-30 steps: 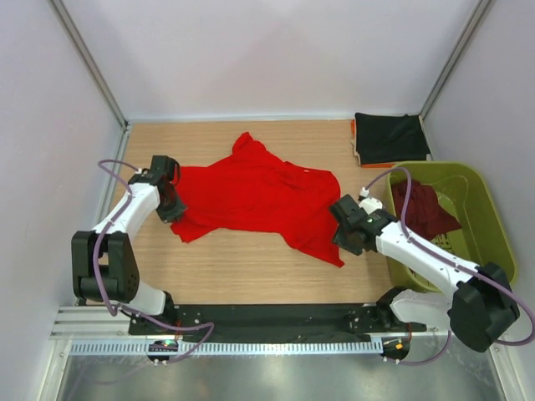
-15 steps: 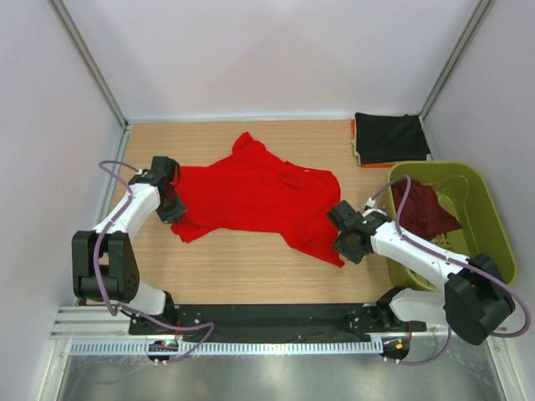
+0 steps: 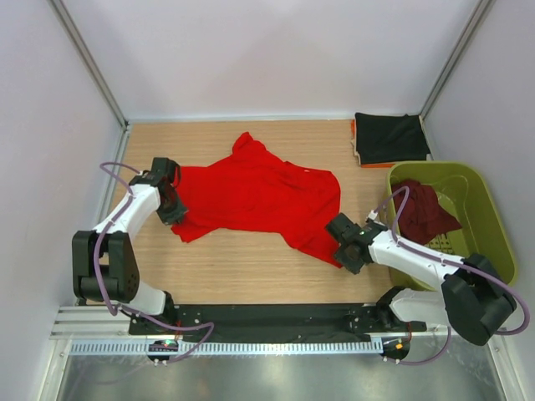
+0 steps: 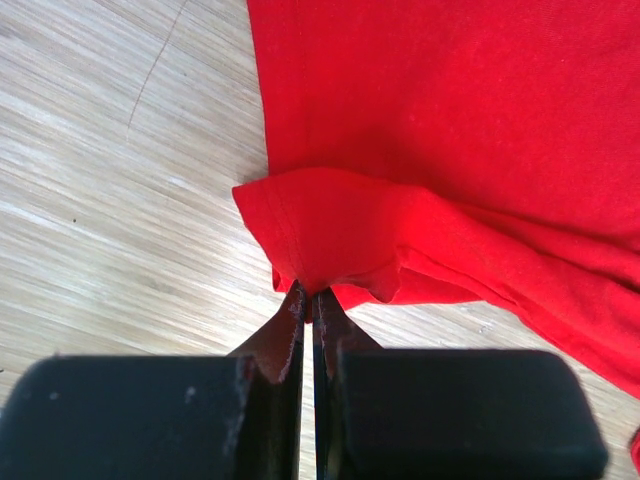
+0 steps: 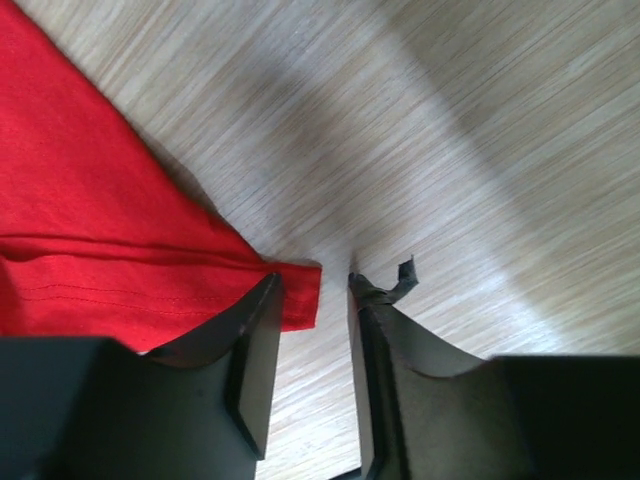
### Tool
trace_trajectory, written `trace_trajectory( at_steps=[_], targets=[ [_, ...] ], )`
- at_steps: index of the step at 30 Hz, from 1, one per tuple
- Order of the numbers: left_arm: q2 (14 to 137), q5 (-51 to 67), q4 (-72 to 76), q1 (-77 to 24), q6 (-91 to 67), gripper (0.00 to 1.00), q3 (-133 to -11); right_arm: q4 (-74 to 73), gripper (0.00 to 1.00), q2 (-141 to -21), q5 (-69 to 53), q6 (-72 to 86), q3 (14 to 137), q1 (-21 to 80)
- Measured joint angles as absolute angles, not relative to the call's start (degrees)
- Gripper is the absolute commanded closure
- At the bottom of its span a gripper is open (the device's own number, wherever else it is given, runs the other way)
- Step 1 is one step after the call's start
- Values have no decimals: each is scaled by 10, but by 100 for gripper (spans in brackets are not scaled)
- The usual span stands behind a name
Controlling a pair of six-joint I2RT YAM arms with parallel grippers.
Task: Fold and stack the t-shirts
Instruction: Flatten the tshirt out
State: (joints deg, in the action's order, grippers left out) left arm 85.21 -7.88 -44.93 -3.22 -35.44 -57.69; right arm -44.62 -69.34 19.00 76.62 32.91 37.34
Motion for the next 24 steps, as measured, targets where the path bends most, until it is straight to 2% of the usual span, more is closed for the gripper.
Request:
trace_trajectory(
  at_steps=[7,11,18,24],
  targets=[
    [852,-77,-448,-32,-355,100,-577,-419,79,-688,211,778,320,379],
    [852,-74,-447,-32,-355,100,-575,-401,99,-688,220,785,318,381],
    [837,-76,-474,-32,-352,100,-600,-442,99,-672,262,751,340,382],
    [757,-88,-509,-32,-335,100,-737,-479,99,-580,350,584,546,382]
  ],
)
